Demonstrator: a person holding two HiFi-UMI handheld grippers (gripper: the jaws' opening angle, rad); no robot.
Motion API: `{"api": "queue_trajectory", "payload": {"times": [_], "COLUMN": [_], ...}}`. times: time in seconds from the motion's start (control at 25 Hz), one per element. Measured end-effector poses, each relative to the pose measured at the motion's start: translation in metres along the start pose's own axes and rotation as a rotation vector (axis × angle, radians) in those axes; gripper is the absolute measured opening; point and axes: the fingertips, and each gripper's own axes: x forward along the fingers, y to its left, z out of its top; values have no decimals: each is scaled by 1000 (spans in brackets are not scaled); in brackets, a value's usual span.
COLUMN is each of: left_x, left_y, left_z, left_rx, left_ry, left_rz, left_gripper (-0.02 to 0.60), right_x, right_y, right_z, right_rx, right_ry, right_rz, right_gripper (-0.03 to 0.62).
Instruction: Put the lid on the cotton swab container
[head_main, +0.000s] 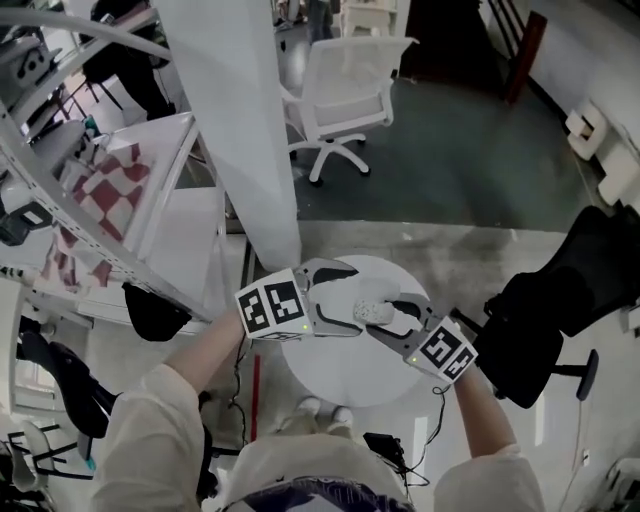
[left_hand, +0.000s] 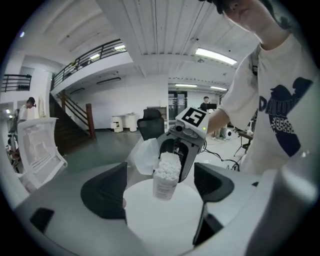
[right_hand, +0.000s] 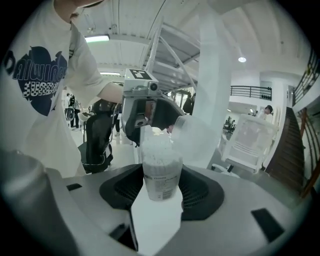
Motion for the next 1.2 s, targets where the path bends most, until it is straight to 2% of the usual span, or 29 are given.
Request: {"api": "queue_trajectory", "payload": {"times": [0.16,0.56,0.88,1.08,1.2], "left_x": [4,8,5,6,7], "left_y": [-6,-27,-41,-48,-49], "left_z": [-2,4,-6,-20,-25], "left_rx": [62,192,398,566,618], "left_ry": [77,112,179,281,325], "left_rz": [-50,-57,7,28,37], "left_gripper": [405,405,403,403,403], "right_x": [1,0,2,3,4], "right_y": [8,13,12,12,13], "right_z": [9,2,2,2,2], "right_rx": [-13,32,73,93,100], "right_ry": [-1,2,0,12,19], "right_rz": [18,33,47,63,68], "right_gripper": [230,230,230,230,230]}}
